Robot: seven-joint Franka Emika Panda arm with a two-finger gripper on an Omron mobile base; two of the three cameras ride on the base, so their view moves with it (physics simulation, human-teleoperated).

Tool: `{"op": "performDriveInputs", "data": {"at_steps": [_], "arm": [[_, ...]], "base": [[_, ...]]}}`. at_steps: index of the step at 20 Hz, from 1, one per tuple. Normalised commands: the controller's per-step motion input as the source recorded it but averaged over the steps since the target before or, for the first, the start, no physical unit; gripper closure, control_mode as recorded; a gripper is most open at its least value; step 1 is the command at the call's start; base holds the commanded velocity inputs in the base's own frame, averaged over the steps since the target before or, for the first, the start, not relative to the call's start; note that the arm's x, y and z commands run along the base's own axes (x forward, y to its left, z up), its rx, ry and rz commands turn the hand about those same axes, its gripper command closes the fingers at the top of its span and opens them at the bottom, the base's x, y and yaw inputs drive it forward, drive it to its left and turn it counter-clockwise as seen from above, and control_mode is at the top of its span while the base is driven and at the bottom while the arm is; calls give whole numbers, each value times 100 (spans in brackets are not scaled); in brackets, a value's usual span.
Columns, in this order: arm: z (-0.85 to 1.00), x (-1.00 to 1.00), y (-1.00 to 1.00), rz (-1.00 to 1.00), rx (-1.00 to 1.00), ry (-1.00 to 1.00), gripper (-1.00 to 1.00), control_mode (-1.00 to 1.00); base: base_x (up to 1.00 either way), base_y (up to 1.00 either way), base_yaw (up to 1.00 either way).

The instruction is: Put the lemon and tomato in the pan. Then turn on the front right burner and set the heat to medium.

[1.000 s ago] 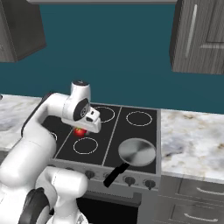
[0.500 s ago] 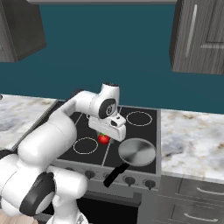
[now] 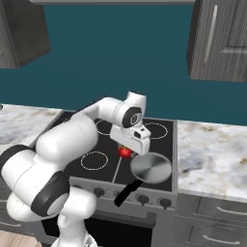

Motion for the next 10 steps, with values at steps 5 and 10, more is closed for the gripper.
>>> {"op": "performDriveInputs", "data": {"at_steps": [5,10], "arm": [[-55,41,0,0,-1,-8,100,-100],[-26,46,-7,0,-2,-9,100,-100]], "base": [[0,0,0],[0,0,0]]}}
